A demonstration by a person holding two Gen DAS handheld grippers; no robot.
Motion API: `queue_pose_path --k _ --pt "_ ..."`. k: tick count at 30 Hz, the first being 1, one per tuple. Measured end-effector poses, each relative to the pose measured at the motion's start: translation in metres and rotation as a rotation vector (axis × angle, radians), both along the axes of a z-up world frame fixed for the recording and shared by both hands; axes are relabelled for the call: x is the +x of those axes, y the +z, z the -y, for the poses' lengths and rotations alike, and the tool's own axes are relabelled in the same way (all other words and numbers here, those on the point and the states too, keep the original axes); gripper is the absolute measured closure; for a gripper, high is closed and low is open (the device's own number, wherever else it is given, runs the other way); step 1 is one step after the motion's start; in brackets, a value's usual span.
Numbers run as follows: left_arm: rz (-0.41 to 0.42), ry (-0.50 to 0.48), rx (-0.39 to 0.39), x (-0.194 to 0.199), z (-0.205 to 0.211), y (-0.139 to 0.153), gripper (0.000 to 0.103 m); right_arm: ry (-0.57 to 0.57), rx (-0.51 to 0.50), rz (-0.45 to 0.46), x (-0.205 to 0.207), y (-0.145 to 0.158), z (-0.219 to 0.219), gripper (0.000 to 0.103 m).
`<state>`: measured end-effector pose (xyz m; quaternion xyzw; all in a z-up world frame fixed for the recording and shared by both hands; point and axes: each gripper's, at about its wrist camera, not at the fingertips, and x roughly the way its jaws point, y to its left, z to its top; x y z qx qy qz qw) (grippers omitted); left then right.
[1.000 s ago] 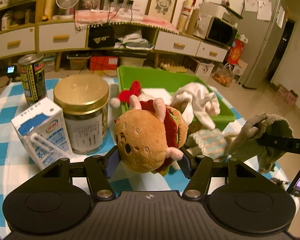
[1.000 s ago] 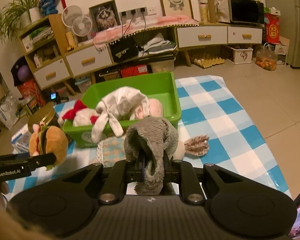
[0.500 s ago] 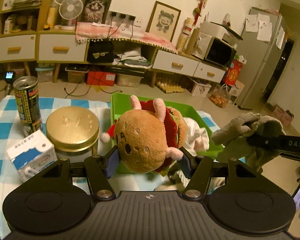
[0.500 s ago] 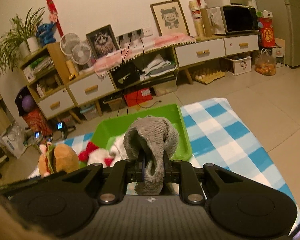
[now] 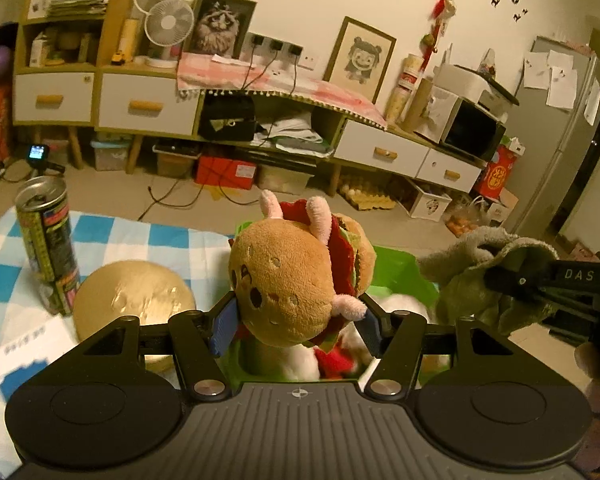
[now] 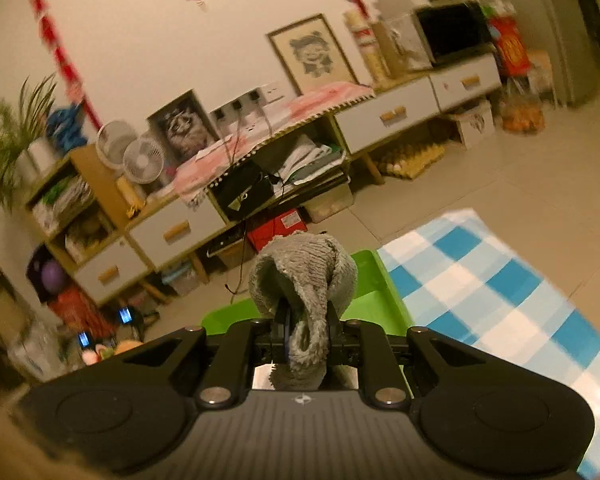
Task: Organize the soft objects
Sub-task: 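Lift hamburger plush and grey plush over green tray and open both tools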
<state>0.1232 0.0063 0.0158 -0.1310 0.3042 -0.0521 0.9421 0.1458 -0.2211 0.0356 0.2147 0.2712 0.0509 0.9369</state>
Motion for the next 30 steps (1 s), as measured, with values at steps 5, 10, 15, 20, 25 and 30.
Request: queue_pose_path --k 5,10,15,20,25,30 --pt "-0.016 -0.03 0.056 0.031 0.009 -0.003 0.042 -0.026 0.02 -0.028 0.028 -0.009 0.001 0.103" --pt "-0.051 -0.071 0.103 0.06 0.021 -0.014 0.041 -0.015 0.006 -0.049 0.054 -0.02 -0.001 0.103" --pt "-0.151 -0.081 0.119 0.086 0.026 -0.032 0.04 -0.004 -0.038 -0.097 0.071 -0.041 -0.007 0.103" --pt "-0.159 -0.076 0.14 0.092 0.028 -0.037 0.041 -0.006 -0.072 -0.127 0.079 -0.055 -0.008 0.103" --pt "-0.134 -0.077 0.129 0.09 0.028 -0.031 0.035 -0.014 -0.05 -0.141 0.081 -0.056 -0.004 0.099" --pt "-0.101 -0.076 0.162 0.08 0.033 -0.022 0.025 -0.023 -0.026 -0.137 0.075 -0.047 0.002 0.085"
